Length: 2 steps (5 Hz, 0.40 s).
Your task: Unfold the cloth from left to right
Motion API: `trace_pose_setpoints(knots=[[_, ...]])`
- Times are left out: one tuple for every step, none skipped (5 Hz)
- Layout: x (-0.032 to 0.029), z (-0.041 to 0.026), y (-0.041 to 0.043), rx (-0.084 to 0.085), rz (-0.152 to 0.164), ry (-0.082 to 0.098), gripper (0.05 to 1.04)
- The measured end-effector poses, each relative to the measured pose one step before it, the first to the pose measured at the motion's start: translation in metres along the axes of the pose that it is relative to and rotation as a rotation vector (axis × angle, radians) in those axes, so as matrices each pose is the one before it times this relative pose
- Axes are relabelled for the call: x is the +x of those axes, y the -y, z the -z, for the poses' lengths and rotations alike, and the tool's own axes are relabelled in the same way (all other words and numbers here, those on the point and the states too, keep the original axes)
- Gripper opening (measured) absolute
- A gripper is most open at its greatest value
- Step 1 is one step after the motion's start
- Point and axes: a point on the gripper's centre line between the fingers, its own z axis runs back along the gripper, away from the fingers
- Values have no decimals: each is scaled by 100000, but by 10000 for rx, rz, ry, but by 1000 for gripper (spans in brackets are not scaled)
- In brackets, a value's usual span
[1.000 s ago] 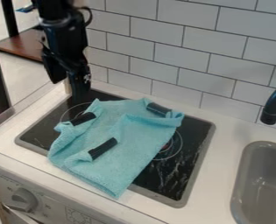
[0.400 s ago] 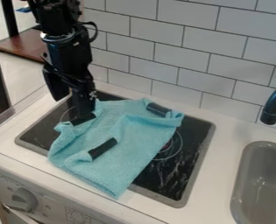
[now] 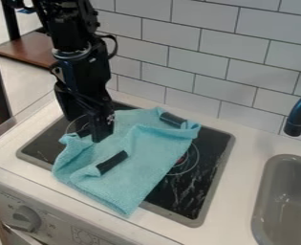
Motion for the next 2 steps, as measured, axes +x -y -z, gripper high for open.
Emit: trace_pose_setpoints(knots=[[479,698,998,40,257,148,999],[616,1829,1026,2,253,-246,999]])
